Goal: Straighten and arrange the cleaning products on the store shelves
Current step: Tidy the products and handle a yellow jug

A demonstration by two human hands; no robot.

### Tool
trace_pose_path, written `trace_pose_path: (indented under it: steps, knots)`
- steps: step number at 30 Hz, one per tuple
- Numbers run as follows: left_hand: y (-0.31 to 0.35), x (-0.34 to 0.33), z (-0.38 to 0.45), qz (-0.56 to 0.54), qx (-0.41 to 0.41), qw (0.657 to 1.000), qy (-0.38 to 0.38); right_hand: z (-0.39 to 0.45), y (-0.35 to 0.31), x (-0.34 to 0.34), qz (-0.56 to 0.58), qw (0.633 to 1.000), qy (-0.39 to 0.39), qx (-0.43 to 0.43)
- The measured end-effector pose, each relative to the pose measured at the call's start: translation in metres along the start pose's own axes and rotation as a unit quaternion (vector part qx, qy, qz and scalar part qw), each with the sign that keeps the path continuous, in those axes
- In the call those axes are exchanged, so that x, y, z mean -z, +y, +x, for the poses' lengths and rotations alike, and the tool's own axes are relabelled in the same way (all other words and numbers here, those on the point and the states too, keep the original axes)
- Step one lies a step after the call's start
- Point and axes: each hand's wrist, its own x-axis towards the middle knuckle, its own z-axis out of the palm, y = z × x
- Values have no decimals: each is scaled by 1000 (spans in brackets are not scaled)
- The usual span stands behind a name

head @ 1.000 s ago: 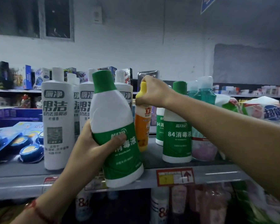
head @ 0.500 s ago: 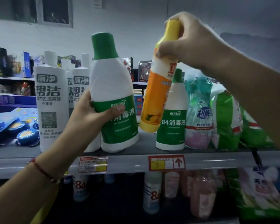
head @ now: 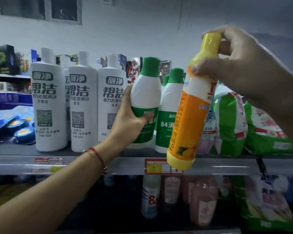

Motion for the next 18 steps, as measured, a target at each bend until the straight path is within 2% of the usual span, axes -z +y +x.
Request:
trace_pose_path:
  steps: [4,8,10,15,18]
  knots:
    - [-17,-22,-5,111,-24,992,55,-13,15,6,0,1000,-18,-22]
    - [-35,-31,-5,282,-100,948,105,-21,30,5,-21,999,-45,-20]
    - [-39,-34,-11,350,-123,924,95,-25,37,1,-10,998,-61,-19]
    - [-49,-30,-28,417,-153,895,36,-28,55,-11,4,995,-96,-16]
    - [-39,-28,-42,409,-145,901,4,-28,59,-18,20,994,-104,-2]
